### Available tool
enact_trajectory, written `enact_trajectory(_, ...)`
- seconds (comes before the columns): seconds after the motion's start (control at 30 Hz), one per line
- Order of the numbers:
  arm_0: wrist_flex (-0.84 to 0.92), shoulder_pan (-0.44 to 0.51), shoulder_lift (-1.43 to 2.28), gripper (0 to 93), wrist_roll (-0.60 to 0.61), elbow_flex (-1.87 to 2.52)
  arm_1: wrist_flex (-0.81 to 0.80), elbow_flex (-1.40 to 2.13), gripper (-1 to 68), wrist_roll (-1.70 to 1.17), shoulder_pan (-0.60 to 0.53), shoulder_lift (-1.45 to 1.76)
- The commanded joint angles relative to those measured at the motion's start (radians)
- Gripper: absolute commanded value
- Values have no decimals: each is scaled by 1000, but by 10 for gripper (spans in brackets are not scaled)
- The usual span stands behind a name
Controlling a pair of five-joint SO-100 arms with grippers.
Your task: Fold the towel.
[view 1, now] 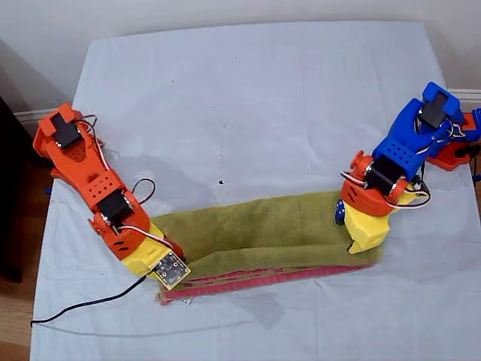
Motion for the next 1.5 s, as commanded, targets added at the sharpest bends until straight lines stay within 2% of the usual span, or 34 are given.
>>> enact_trajectory(0.0,118,2,-35,608,28,-279,-2,-103,394,-9,-17,57)
enact_trajectory(0.1,301,-3,-204,654,43,-592,-2,-89,391,-17,-15,91)
enact_trajectory(0.2,502,-15,-529,653,41,-1187,-2,-43,388,-26,-11,147)
enact_trajectory(0.4,472,-25,-529,601,80,-1212,-2,86,356,-71,20,287)
enact_trajectory(0.53,483,-31,-474,542,110,-1212,-2,155,185,-86,37,367)
enact_trajectory(0.57,485,-34,-459,545,114,-1212,-2,167,171,-91,43,380)
enact_trajectory(0.63,486,-43,-425,565,135,-1212,-2,186,175,-109,58,413)
enact_trajectory(0.7,489,-48,-399,559,149,-1212,-2,196,227,-137,77,434)
enact_trajectory(0.87,499,-60,-353,525,152,-1212,-2,235,215,-199,129,476)
enact_trajectory(0.9,499,-63,-345,473,164,-1212,-2,245,199,-213,143,485)
enact_trajectory(0.93,497,-67,-334,349,187,-1212,-2,255,172,-227,156,492)
enact_trajectory(1.0,506,-83,-305,168,186,-1212,-2,272,55,-261,187,520)
enact_trajectory(1.03,529,-104,-290,2,178,-1212,-2,298,2,-279,206,549)
enact_trajectory(1.27,541,-155,-137,0,331,-1138,-3,360,2,-672,339,727)
enact_trajectory(1.47,541,-239,130,0,376,-778,-3,362,2,-1152,523,971)
